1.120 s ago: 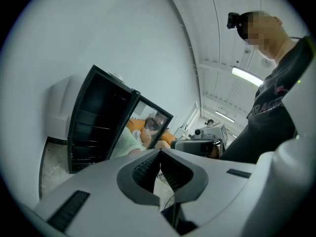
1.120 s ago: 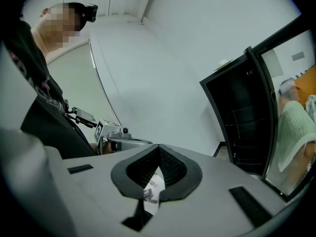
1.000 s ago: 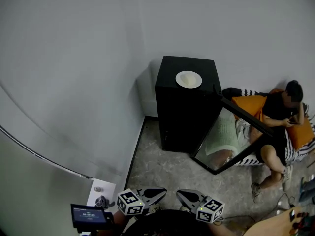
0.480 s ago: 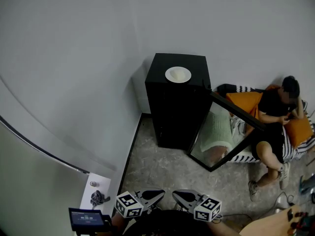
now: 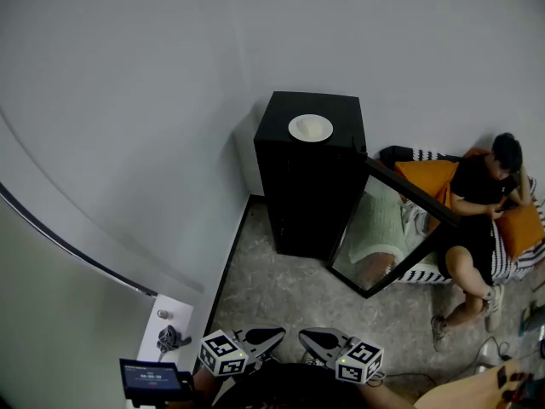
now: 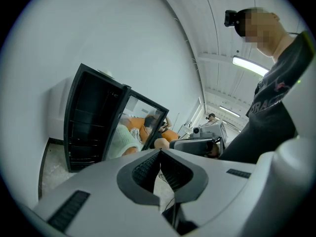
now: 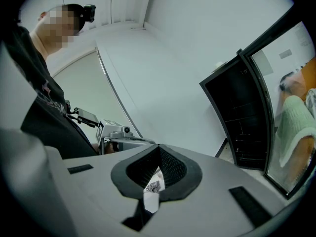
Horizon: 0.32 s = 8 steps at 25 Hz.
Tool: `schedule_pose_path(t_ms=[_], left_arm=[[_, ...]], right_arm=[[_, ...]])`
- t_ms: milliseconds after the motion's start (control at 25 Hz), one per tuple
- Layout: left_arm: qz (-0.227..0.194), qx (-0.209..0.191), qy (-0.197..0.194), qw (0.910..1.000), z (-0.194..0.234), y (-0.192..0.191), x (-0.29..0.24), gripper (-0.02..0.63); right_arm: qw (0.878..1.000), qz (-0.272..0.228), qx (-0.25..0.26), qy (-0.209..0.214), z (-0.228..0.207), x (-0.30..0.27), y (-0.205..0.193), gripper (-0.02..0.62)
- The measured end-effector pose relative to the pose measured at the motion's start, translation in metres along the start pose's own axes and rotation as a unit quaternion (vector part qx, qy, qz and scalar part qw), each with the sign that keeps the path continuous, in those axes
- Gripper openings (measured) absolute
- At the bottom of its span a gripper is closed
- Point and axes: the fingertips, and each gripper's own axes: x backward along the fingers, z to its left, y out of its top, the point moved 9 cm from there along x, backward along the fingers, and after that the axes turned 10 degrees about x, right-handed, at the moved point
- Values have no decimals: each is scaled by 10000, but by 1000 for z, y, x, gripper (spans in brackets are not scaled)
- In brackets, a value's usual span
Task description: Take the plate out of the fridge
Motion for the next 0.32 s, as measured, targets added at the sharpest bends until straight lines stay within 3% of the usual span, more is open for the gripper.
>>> schedule_pose_path(t_ms=[320], left_arm=[[3,-45,-38,10000,-7,6,-2,6]], right_arm=[[10000,-37,36,-28,3,7,4,8]])
